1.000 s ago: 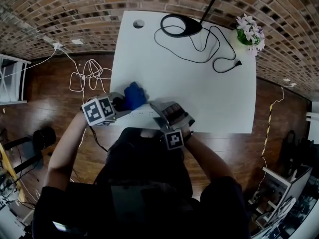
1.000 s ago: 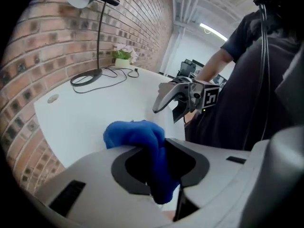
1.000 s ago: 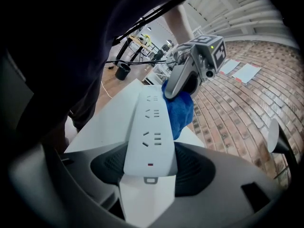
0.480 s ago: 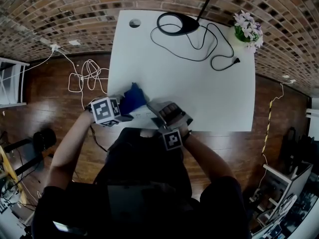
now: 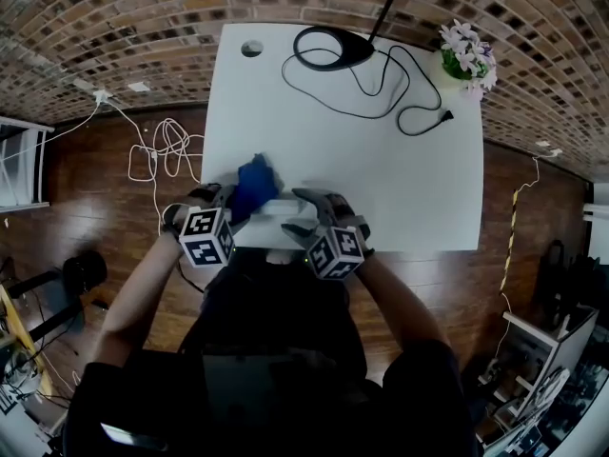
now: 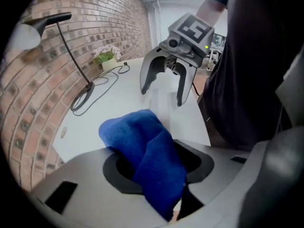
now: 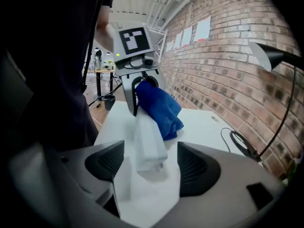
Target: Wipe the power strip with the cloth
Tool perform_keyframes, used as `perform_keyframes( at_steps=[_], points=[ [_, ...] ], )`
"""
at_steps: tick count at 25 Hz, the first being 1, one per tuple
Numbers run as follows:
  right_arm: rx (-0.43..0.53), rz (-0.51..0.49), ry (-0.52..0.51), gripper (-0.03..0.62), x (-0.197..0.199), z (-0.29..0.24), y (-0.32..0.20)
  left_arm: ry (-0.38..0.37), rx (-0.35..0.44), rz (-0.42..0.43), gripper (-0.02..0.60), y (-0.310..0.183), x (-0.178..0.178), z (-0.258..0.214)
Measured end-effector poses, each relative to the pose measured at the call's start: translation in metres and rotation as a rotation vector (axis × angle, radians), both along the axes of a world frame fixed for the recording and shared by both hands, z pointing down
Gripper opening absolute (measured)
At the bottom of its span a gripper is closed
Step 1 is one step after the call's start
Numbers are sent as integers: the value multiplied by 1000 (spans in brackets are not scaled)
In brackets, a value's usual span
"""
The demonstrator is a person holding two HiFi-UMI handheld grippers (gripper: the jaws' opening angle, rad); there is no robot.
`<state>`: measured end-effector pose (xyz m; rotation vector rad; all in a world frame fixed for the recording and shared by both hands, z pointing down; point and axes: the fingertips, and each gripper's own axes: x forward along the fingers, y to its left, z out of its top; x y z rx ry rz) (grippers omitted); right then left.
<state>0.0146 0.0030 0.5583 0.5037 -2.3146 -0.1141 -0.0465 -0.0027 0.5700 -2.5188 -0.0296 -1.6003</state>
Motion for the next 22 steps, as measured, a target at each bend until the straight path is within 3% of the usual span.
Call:
perform_keyframes(
  at_steps=[3, 5, 6, 7, 13, 16, 20, 22],
  points=[
    [-50, -17, 11, 364, -8, 12, -9, 3, 61, 11, 187, 2, 4, 2],
    [-69, -65, 41, 297, -11, 22, -4, 14, 90, -16, 203, 1, 5, 0],
    [-64, -80, 47, 212, -12, 24, -1, 26, 99, -41, 210, -1, 4, -2],
    [-55, -83, 45, 193, -11, 25, 0, 43, 105, -70, 220, -2, 3, -5],
    [-21, -56, 19, 184, -12, 26, 1, 145, 126, -179, 216, 0, -4, -28],
    [-24, -47, 2, 179, -13, 26, 1, 192, 57, -269, 58, 1, -8, -34],
    [-33, -44, -9, 175, -13, 26, 1, 266, -119, -476, 38, -7, -13, -41],
    [-36, -46, -14, 173, -13, 26, 1, 282, -169, -553, 35, -10, -20, -44]
  ],
)
